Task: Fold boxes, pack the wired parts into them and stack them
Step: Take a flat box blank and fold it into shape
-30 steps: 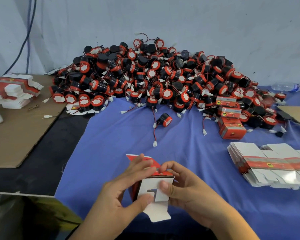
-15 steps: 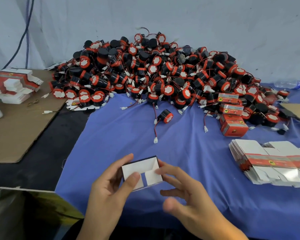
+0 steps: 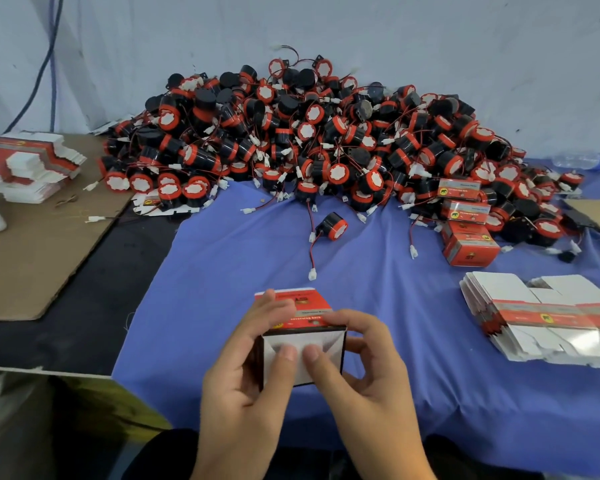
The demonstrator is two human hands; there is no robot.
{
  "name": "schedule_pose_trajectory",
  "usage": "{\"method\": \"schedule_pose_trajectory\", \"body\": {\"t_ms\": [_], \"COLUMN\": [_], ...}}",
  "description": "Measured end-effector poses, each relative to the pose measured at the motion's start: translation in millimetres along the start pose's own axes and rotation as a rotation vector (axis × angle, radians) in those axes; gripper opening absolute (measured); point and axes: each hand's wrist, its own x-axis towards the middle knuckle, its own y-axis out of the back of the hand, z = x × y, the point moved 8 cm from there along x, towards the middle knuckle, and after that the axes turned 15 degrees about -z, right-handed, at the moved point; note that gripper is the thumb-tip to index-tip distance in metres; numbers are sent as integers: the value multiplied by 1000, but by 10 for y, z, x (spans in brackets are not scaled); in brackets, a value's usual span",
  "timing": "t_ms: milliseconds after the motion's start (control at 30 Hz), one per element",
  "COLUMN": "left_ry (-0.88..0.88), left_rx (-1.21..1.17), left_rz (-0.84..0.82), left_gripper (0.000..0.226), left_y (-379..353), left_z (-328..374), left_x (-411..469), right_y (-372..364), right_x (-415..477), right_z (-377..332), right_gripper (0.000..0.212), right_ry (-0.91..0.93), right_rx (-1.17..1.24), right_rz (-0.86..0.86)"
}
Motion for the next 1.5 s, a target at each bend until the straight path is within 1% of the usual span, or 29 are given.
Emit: {"method": "schedule_pose_trajectory", "body": {"t_ms": [67,167,267,300,367,433,500,567,667,733,867,933,967,1033,1100,1167,1200,1267,1300,1367,1400,1433,1467,1500], "left_ry": [-10,-33,-33,-30,-5,41,79,111,117,101,90,126,152,206,248,293,325,384,390,363,338,323,318,319], "left_rx": [-13,78,87,66,-12,-100,-103,-66,-35,26,89,64,39,8,-33,-69,-67,-15,54,233,279,283,260,220], "left_rz": [34,63,87,98,118,125,116,139,196,198,201,180,144,27,-98,-203,-240,-278,-288,-331,-357,-363,-348,-313], "left_gripper": [43,47,46,45,39,31,21,20,22,19,12,14,15,14,22,34,42,60,67,81,82,77,70,64], "left_y": [6,-15,-22,-16,9,19,1,-21,-27,-44,-69,-60,-66,-117,-178,-187,-164,-60,0,29,4,-14,-4,36], "left_z": [2,37,54,63,68,51,48,40,55,79,105,72,52,1,-55,-107,-150,-242,-270,-277,-275,-295,-329,-388], "left_x": [-1,4,12,14,22,31,32,5,-44,-69,-102,-86,-66,-27,-24,-25,-12,46,93,199,242,276,301,325], "right_y": [-22,-22,-21,-3,20,-29,-98,-128,-111,-80,-73,-102,-112,-109,-97,-71,-45,12,11,-63,-118,-159,-185,-167], "right_x": [-7,-9,-10,-16,-20,-7,15,22,30,25,26,38,45,54,63,68,68,69,78,121,144,170,199,212], "right_z": [2,0,-8,4,76,173,212,205,193,196,187,147,120,75,51,11,-18,-89,-122,-114,-106,-117,-172,-216], "right_gripper": [36,43,48,54,71,82,80,76,74,71,64,64,64,69,75,79,81,85,88,101,106,109,111,110], "right_ry": [-13,-40,-28,-33,-73,-129,-143,-134,-115,-116,-119,-109,-102,-94,-97,-67,-47,-16,-5,-34,-39,1,79,169], "right_rx": [6,-26,-5,26,185,384,527,557,548,532,543,601,615,601,564,463,368,43,-166,-550,-685,-805,-937,-1059], "right_rz": [10,55,97,123,164,132,62,37,93,144,158,111,79,23,-24,-68,-90,-149,-206,-371,-432,-450,-412,-329]}}
